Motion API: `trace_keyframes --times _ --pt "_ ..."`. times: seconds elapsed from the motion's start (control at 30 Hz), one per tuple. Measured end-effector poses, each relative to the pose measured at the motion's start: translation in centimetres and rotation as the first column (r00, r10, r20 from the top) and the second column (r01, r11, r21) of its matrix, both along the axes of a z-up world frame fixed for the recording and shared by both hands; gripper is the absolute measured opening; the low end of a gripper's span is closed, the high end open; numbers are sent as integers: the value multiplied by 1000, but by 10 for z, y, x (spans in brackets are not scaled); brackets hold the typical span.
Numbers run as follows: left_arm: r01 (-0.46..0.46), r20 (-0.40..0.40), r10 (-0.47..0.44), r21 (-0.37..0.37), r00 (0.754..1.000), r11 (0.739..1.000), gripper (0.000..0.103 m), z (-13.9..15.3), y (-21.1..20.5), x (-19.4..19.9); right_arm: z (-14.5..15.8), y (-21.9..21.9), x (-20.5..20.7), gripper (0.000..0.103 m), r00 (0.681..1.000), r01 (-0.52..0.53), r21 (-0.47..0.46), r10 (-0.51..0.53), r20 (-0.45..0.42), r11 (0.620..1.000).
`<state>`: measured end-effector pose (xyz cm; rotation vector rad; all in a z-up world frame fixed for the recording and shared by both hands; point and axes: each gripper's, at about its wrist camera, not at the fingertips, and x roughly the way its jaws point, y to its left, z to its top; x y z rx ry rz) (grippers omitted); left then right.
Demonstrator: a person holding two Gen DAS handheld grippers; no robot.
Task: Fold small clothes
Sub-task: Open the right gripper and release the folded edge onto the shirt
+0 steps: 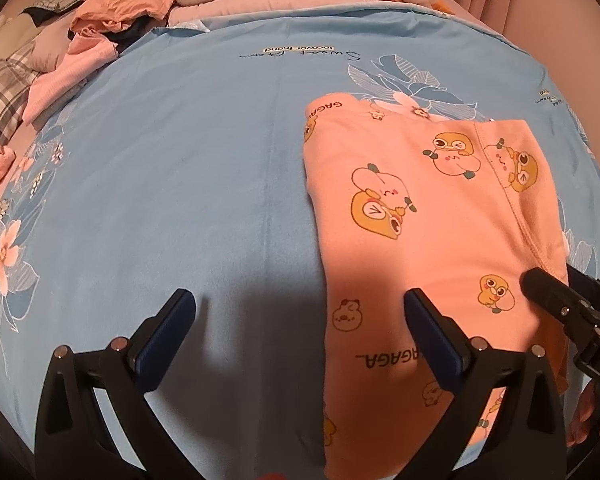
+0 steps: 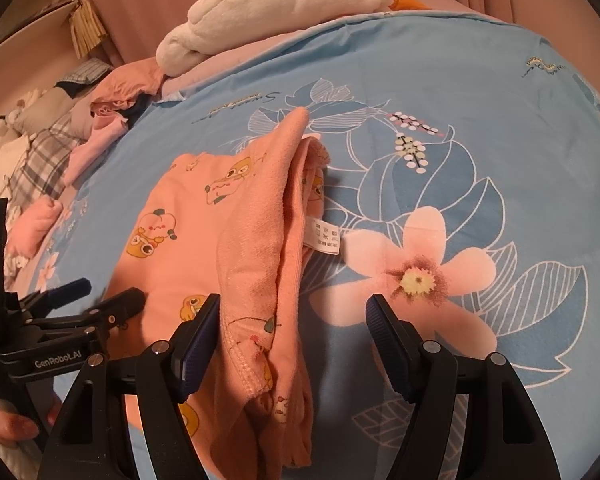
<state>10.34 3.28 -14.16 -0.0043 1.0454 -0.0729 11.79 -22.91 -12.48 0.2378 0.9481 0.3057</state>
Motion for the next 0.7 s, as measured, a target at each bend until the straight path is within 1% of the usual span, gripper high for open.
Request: trace_keyframes --times 0.1,0.33,0.7 --pt "-3 -6 3 -10 1000 1000 103 -1 0 0 0 -1 -1 72 1000 3 -1 -3 0 1000" --pt "3 3 -3 2 1000 1000 103 0 -2 -1 0 -1 -2 72 1000 4 -1 -4 0 1000" --pt "-4 6 4 -1 1000 1000 103 3 -3 -4 1 -2 -2 72 1000 8 -2 -8 0 1000"
